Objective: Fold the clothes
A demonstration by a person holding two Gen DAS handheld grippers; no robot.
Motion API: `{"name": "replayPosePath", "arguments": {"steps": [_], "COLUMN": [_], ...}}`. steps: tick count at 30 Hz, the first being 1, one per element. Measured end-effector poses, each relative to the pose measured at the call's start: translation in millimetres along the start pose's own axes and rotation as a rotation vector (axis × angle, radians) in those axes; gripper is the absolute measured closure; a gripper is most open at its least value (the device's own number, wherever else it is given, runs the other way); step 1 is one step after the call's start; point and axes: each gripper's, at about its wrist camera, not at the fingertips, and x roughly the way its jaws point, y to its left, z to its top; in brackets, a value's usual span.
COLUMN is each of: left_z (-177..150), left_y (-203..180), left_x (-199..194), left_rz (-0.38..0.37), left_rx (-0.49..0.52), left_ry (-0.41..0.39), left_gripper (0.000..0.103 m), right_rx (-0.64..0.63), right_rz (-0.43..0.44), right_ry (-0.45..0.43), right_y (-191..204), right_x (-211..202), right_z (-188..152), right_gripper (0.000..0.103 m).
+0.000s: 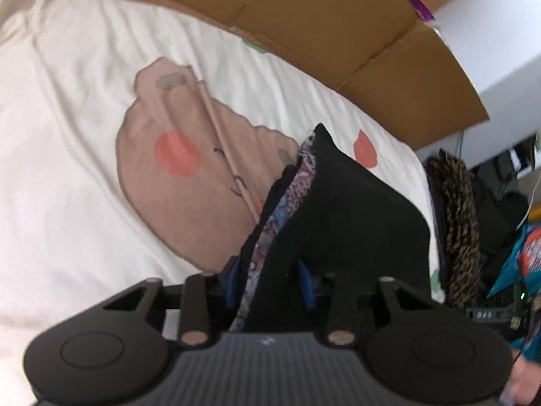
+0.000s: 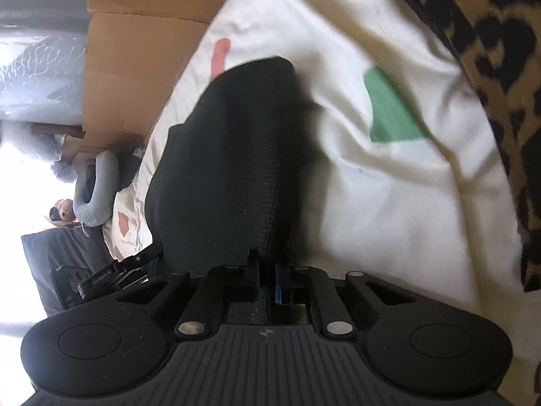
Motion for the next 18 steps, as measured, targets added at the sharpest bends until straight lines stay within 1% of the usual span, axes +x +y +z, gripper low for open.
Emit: {"name": "replayPosePath", "arguments": {"steps": [3,9,15,17,18], "left_z": [-4.4,-14.5,-18.5,-14.4,-12.2], "left_y": [-0.4,-3.3,-9.2,-10.6,-12.0], "left_x": [-0.4,5.2,9.6,7.4,6.5], "left_rz": [-0.012,-0.053,-0.093,-0.081,-0.075], "left_rx": [-0.011,-0.069,-0.061,-0.047,-0.034], "left_ry": [-0.001,0.019,0.049,0.046,0.044], "left_gripper": [0.069,0.072,0.072,0.069,0.060], "right_rx": [-0.029,-0.066,-0.087,-0.081,-0.078], "right_rz": [-0.010,-0.022,-0.042,-0.056,-0.064], "right_ry": [-0.019,-0.041,-0.068,-0.055,-0.048], "right_y": [7.5,14.0,15.4,12.8,11.4], "right_x": [-5.8,-22.2,-36.8,-34.0,-32.3], "right_z": [4.5,20.8,36.3,37.9,38.7], "right_gripper": [0.097,0.097,0.097,0.097,0.097]}}
